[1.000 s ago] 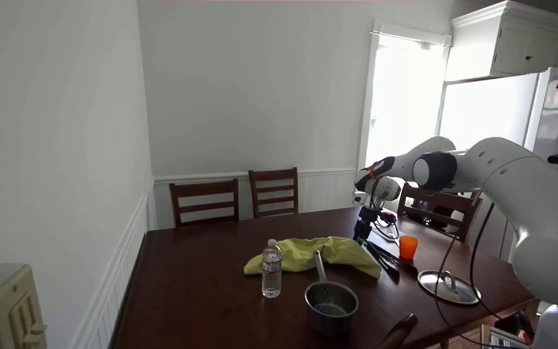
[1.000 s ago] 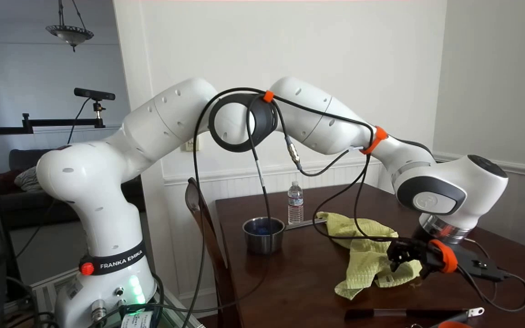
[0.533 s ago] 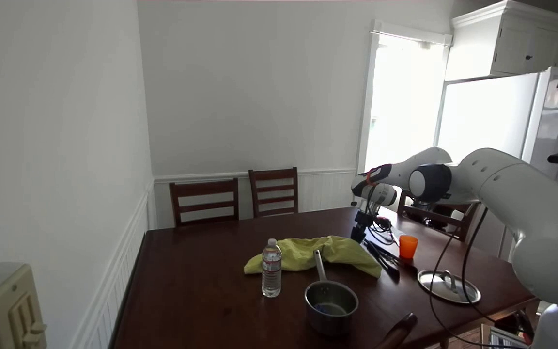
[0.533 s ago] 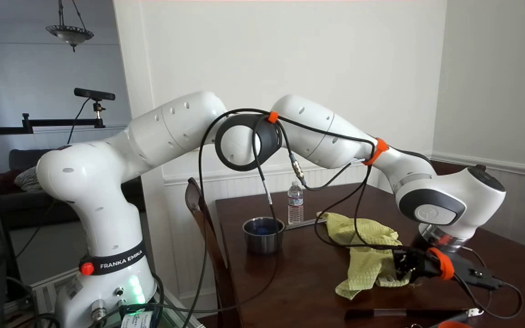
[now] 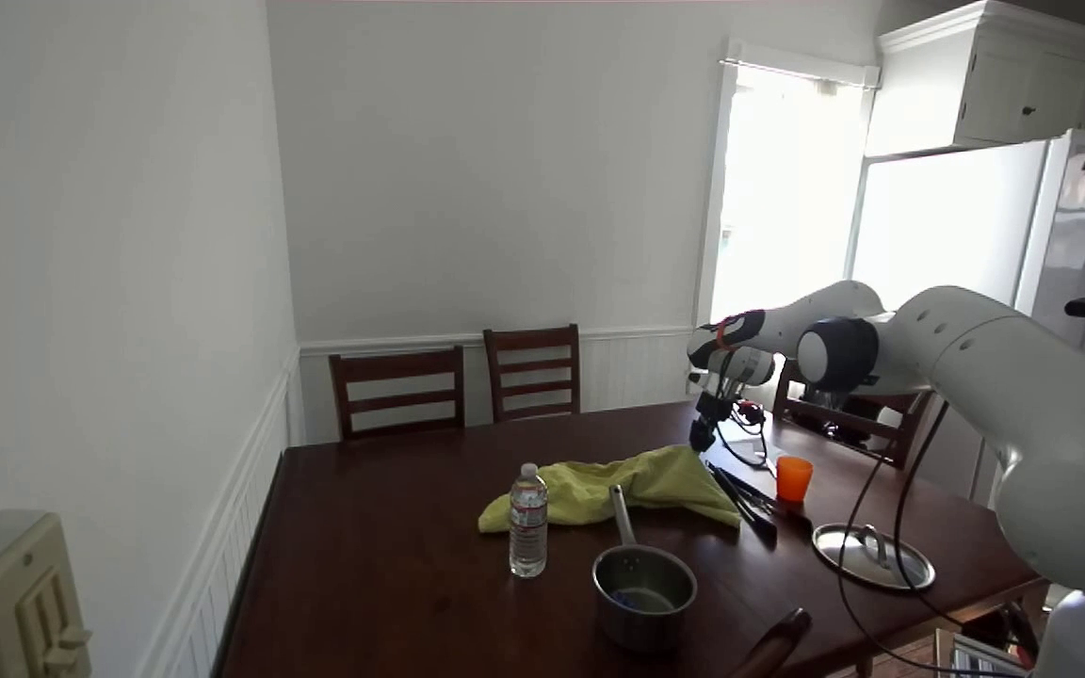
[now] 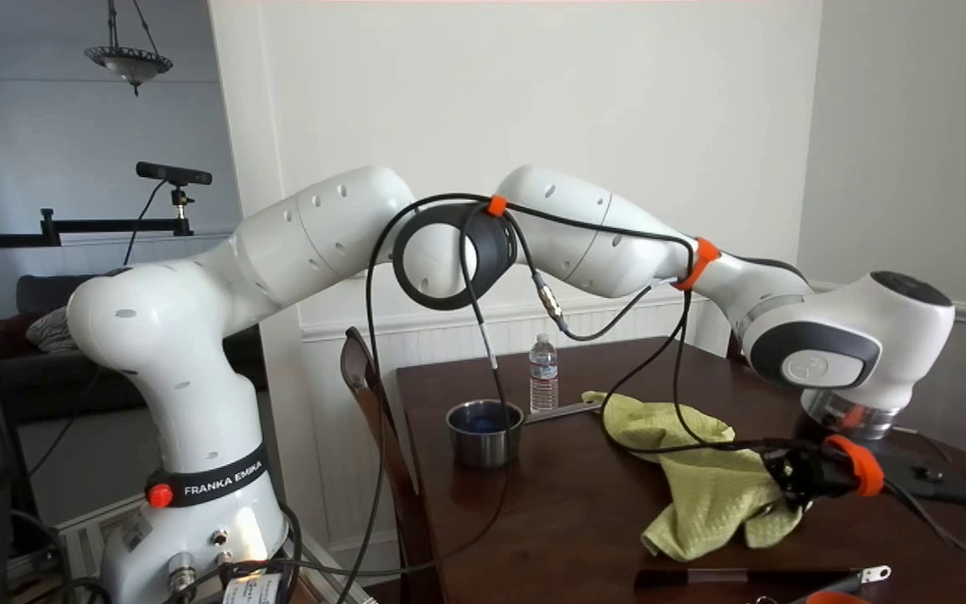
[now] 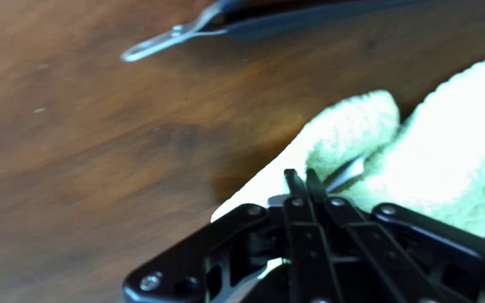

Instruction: Pick up the light green towel and spread it evenly on the table

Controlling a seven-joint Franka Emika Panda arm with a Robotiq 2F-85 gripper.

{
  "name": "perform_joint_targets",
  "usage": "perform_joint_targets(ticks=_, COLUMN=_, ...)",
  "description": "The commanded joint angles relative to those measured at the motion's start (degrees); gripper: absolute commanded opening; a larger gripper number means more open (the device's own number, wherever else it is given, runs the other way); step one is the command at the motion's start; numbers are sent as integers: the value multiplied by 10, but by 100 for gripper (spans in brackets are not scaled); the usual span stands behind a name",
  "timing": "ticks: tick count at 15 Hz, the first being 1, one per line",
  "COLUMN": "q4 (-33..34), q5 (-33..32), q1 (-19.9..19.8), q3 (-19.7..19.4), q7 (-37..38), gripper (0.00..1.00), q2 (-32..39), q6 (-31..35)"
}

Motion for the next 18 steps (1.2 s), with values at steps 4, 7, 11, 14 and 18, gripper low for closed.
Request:
perform_joint_targets(ticks=4, q4=-106, q5=4, q1=-16, q3=-15, q7=-70, gripper=1, q2=-149, q6=173)
perform_joint_targets(ticks=7, q4=-129, q5=-23, q1=9, q3=-48, q7=-41, gripper=1, q2=-155, q6=238)
perform_joint_targets(ticks=11, q4=-167, q5=-44, q1=43, q3=-83, q7=-4, gripper=36, q2=-141, q6=287)
perform_joint_targets(ticks=14, q4=-201, q5=-38, q1=67, q3=-105, q7=31, gripper=56, q2=-142, q6=339)
perform_joint_targets(ticks=18, q4=-263, q5=-10, q1=43, q3=-28, q7=-91, gripper=84, q2=-192, q6=277)
